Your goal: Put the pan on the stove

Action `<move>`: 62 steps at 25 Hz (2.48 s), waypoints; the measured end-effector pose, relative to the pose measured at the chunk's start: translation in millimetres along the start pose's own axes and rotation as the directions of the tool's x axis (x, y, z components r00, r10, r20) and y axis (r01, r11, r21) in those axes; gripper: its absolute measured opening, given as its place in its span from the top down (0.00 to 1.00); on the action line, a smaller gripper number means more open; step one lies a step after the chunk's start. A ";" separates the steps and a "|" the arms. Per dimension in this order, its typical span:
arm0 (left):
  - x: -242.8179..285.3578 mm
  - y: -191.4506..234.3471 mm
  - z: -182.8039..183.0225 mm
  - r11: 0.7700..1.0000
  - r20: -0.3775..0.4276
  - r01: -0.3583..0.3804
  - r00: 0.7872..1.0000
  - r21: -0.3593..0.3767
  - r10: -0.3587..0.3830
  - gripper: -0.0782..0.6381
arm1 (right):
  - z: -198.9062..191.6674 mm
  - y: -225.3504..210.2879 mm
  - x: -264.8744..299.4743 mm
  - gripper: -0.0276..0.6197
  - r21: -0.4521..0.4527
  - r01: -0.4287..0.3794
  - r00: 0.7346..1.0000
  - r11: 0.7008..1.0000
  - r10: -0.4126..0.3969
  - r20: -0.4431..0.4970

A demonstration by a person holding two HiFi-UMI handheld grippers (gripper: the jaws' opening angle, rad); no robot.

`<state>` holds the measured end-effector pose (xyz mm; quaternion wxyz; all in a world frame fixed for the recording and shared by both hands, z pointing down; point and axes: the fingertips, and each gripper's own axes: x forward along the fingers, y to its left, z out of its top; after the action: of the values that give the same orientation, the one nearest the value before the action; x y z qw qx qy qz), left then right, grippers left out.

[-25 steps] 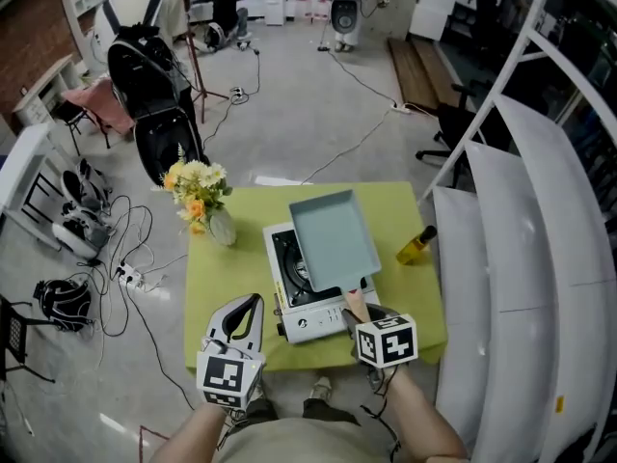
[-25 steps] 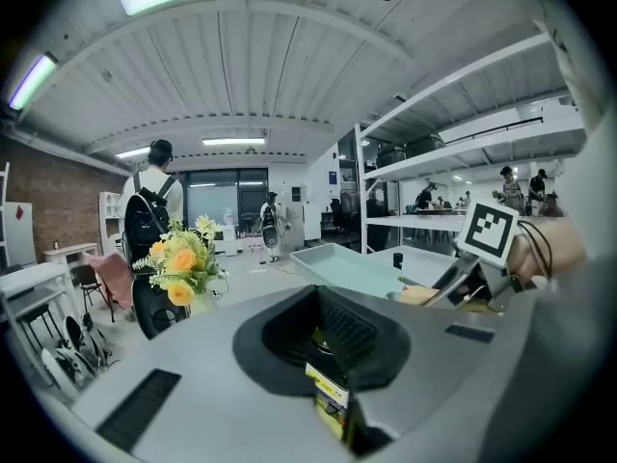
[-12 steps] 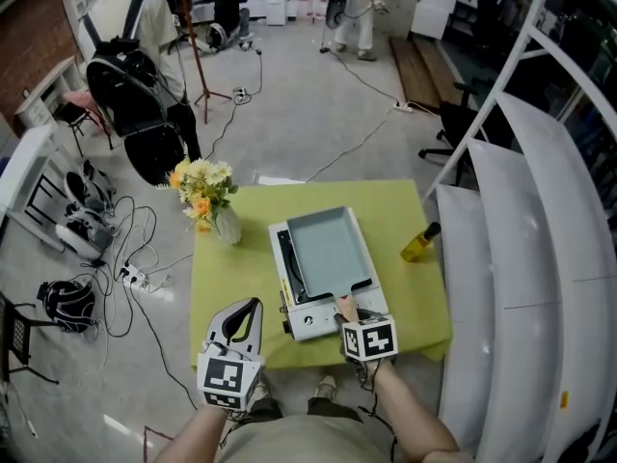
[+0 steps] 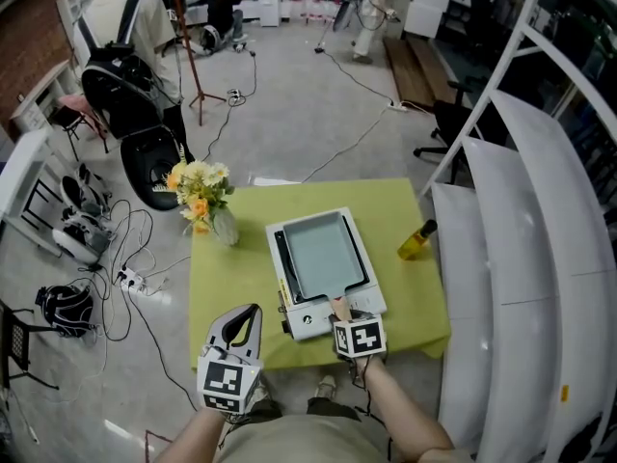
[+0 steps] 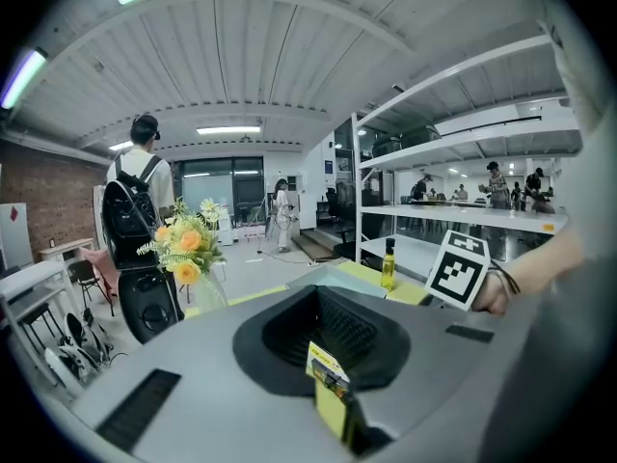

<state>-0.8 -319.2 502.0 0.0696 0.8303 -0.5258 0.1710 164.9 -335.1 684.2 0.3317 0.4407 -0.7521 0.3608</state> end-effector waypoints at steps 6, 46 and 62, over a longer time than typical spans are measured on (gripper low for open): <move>0.3 -3.9 -4.3 1.000 -0.009 0.017 1.000 0.001 -0.017 0.88 | 2.5 1.2 0.5 0.72 -0.006 -0.008 1.000 1.000 0.008 -0.013; -77.9 -13.4 139.3 0.976 0.222 0.050 0.970 0.214 -0.098 0.88 | 136.9 100.8 -297.8 0.95 -0.300 0.059 0.710 0.952 0.171 0.683; -83.2 -22.8 127.5 0.983 0.209 0.047 0.974 0.180 -0.085 0.88 | 127.7 99.0 -286.7 0.95 -0.314 0.031 0.725 0.949 0.195 0.660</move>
<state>14.2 -276.2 354.9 -0.0550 0.8639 -0.4853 0.1228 164.8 -285.6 358.9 0.0788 0.4519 -0.8860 0.0677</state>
